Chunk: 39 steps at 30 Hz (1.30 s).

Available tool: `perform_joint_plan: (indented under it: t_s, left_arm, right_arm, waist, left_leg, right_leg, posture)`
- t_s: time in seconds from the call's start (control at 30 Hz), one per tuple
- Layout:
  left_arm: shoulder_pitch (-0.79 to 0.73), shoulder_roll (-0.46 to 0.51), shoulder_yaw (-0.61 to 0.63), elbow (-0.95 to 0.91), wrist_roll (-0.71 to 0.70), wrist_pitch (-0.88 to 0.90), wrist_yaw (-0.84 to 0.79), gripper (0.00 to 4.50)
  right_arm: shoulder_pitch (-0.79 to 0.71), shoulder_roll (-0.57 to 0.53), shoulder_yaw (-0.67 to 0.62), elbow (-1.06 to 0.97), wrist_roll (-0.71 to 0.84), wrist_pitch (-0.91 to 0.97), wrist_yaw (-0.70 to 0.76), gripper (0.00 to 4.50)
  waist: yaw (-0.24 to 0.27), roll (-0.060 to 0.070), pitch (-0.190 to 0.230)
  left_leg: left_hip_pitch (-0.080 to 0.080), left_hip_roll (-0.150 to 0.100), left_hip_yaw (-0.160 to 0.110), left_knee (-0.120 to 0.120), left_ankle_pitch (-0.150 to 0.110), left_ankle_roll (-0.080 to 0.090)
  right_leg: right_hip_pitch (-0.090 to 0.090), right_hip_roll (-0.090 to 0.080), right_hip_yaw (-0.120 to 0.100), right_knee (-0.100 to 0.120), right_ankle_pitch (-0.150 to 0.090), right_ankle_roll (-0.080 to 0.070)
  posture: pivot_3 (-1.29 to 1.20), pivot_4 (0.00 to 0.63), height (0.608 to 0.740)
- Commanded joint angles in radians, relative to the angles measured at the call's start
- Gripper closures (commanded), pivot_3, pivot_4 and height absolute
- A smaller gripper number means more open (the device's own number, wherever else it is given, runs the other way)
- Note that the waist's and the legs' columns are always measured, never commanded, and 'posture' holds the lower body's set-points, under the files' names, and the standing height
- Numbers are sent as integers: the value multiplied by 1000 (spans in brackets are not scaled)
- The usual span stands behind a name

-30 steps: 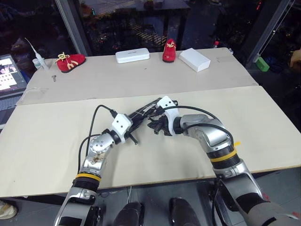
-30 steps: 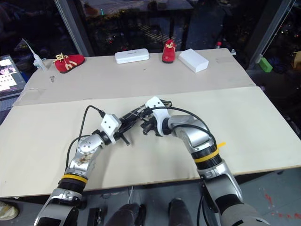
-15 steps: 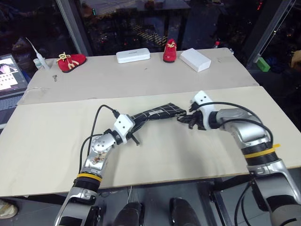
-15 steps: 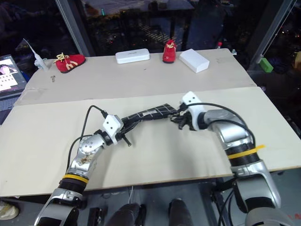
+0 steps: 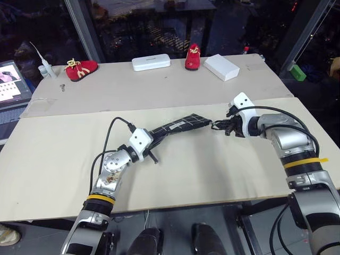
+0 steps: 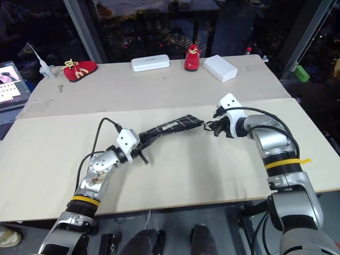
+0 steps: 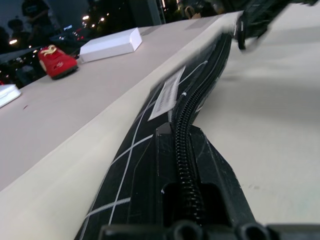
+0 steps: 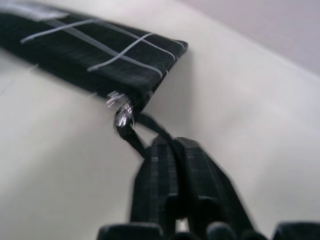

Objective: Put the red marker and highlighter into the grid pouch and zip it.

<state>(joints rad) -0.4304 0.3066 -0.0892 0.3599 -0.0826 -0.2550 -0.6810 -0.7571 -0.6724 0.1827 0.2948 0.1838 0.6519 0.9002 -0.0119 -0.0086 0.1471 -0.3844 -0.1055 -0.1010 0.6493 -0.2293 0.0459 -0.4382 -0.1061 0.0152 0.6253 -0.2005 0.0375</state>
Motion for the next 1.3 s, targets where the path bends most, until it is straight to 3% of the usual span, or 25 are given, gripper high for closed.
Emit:
perform_joint_plan:
  t_s: [0.03, 0.1, 0.37, 0.57, 0.8, 1.07, 1.17, 1.3]
  left_arm:
    - [-9, 4, 21, -9, -16, -12, 4, 4500]
    - [-10, 2, 20, -5, -15, -14, 2, 4500]
    - [-9, -8, 14, 0, -14, -19, -2, 4500]
    - [-8, -19, -5, 2, -28, -50, -53, 4500]
    - [-23, 34, -58, 39, -28, -177, -239, 4500]
    - [-106, 119, -77, 227, -13, -348, -404, 4500]
    - [-114, 97, -54, 242, -165, -259, -568, 3603]
    - [-117, 84, -50, 252, -137, -375, -558, 2140]
  right_arm:
    - [21, 12, -20, -119, 52, 66, 39, 2647]
    - [32, 9, -34, -142, 78, 99, 63, 1863]
    - [44, -43, -176, -193, 195, 122, 136, 1863]
    - [216, -145, -270, -391, 334, 111, 276, 1863]
    - [414, -200, -345, -477, 337, 59, 255, 1863]
    - [487, -201, -412, -520, 368, 73, 197, 1863]
    - [483, -195, -400, -513, 354, 67, 166, 1826]
    - [487, -201, -381, -515, 354, 63, 160, 1826]
  waist:
    - [-3, 0, 0]
    - [-3, 0, 0]
    - [4, 0, 0]
    - [16, 0, 0]
    - [21, 0, 0]
    - [24, 0, 0]
    - [23, 0, 0]
    - [23, -1, 0]
  left_leg:
    - [0, 0, 0, 0, 0, 0]
    - [0, 0, 0, 0, 0, 0]
    - [0, 0, 0, 1, 0, 0]
    - [-1, 0, 0, 1, -1, 1]
    - [1, 0, 1, 3, -1, 1]
    - [2, 0, 1, 3, -1, 2]
    - [1, 0, 1, 3, -1, 2]
    - [1, 0, 1, 4, -2, 4]
  right_leg:
    - [0, 0, 0, 0, 0, 0]
    - [0, 0, 1, 0, 0, 0]
    - [0, 0, 0, 0, 0, 0]
    - [1, 0, 0, -1, 0, 0]
    - [2, -1, 0, -1, 0, 1]
    - [3, -1, 0, -1, 0, 1]
    - [4, -1, -1, -1, 0, 1]
    - [3, -1, -1, -2, 0, 2]
  posture:
    - [0, 150, 740]
    - [0, 150, 740]
    - [0, 150, 740]
    - [0, 150, 740]
    - [0, 150, 740]
    - [0, 150, 740]
    - [0, 150, 740]
    - [0, 150, 740]
